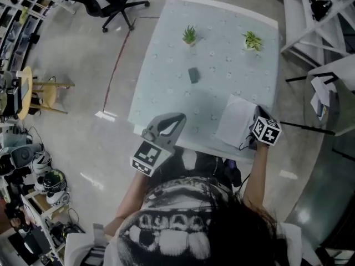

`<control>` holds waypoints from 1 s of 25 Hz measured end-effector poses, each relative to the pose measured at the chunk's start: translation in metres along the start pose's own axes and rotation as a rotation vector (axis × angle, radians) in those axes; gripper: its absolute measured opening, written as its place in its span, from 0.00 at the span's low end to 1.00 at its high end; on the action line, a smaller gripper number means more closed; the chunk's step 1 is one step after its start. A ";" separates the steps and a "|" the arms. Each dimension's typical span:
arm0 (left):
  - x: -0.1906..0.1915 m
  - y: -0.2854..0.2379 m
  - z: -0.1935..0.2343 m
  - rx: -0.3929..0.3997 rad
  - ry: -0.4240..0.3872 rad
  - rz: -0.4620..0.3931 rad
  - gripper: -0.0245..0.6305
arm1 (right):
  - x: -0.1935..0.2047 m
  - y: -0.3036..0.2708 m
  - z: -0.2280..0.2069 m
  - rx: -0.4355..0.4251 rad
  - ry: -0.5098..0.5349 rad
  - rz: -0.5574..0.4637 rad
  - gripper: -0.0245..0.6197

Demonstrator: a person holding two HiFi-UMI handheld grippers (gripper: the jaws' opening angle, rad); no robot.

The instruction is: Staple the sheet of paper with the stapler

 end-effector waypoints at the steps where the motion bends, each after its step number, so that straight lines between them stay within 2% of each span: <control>1: -0.001 0.004 0.006 0.013 -0.005 -0.001 0.04 | -0.001 0.004 0.010 -0.013 -0.014 -0.016 0.05; 4: -0.002 0.019 0.027 0.035 -0.022 -0.009 0.04 | -0.003 0.009 0.047 -0.064 -0.024 -0.055 0.05; 9: 0.002 0.049 0.062 0.049 -0.020 -0.024 0.04 | -0.005 0.003 0.114 -0.151 0.027 -0.067 0.05; 15: 0.010 0.086 0.092 0.031 -0.013 -0.040 0.04 | -0.010 -0.024 0.181 -0.245 0.086 -0.064 0.05; 20: 0.013 0.104 0.106 0.014 -0.002 -0.051 0.04 | -0.018 -0.044 0.210 -0.273 0.107 -0.056 0.05; 25: 0.016 0.112 0.113 -0.006 0.009 -0.057 0.04 | -0.021 -0.059 0.214 -0.270 0.111 -0.031 0.05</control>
Point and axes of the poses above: the fingertips, and each gripper's own axes: y backward along the fingers, z to its left, x out of its underside, the point moved 10 cm from there along y, backward along the fingers, and after that the axes turned 15 degrees about -z, right-handed, at the moved point
